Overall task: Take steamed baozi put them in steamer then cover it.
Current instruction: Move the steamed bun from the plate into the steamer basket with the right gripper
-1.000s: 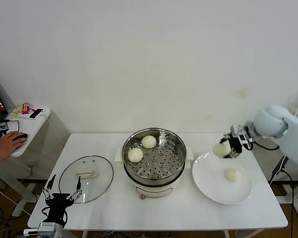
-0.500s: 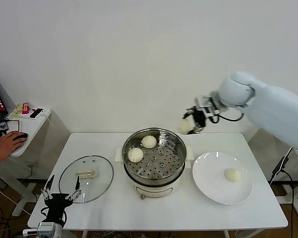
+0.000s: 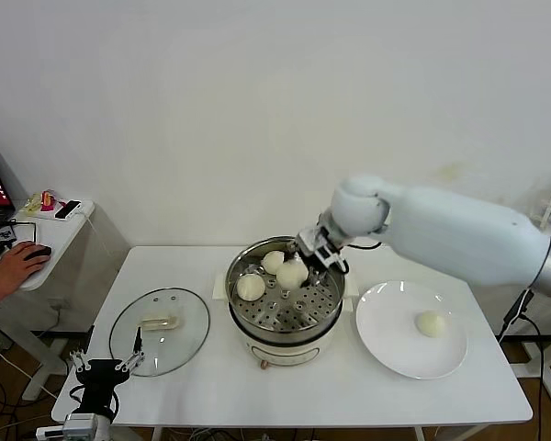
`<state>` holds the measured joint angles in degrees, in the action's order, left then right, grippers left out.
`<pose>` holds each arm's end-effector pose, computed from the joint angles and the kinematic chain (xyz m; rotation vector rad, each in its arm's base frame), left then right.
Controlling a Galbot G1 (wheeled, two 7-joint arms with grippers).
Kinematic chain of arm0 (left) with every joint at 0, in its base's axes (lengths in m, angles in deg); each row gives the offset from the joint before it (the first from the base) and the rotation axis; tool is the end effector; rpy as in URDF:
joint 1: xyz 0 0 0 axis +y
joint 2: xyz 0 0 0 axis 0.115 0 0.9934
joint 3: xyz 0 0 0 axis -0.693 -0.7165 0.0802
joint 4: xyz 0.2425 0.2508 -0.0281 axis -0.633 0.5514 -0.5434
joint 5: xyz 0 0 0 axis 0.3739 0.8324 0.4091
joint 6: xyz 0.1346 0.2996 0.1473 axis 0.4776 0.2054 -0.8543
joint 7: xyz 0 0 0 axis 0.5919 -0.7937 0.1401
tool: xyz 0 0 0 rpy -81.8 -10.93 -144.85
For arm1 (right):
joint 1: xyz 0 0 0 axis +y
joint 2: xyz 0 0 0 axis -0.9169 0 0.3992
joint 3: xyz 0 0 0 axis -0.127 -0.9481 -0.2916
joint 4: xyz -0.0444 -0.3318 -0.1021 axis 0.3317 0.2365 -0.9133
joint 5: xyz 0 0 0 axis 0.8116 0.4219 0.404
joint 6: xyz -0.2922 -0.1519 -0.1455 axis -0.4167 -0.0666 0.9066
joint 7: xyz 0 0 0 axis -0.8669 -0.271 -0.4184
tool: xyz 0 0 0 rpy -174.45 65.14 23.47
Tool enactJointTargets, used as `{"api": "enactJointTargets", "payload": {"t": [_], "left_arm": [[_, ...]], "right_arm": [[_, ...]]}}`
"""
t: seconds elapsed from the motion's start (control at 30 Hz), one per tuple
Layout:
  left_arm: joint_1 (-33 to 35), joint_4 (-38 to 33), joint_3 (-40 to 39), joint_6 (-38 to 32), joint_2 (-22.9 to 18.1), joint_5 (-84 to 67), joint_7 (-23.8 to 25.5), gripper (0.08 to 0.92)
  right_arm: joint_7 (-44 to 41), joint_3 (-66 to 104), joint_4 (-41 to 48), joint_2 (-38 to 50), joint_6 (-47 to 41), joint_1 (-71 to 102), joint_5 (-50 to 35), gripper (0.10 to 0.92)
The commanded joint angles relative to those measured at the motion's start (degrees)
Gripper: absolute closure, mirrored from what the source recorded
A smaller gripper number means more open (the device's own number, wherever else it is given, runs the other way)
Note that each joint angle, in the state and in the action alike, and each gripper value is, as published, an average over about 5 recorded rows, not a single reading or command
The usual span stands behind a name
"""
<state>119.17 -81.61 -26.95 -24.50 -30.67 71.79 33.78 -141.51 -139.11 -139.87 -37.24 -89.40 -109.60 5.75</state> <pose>0.1588 0.1083 -0.3220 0.2367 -3.0159 -0.4417 0.4950 0.0923 -0.0790 1.7988 -1.1967 1.8863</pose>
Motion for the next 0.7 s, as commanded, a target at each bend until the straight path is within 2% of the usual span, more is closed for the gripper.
{"api": "enactJointTargets", "payload": {"t": [0.03, 0.57, 0.7], "left_arm": [[-0.01, 0.1, 0.1, -0.07, -0.1, -0.03, -0.02, 0.177], [-0.14, 0.41, 0.54, -0.32, -0.1, -0.27, -0.11, 0.177], [-0.21, 0.45, 0.48, -0.31, -0.07, -0.22, -0.09, 0.177]], "right_arm": [[-0.09, -4.34, -0.46, -2.61, 7.56, 1.65, 5.26, 0.383], [-1.25, -5.29, -0.43, -3.81, 11.93, 1.89, 10.58, 0.381], [-0.81, -4.94, -0.36, -3.77, 12.14, 1.69, 9.39, 0.344]]}}
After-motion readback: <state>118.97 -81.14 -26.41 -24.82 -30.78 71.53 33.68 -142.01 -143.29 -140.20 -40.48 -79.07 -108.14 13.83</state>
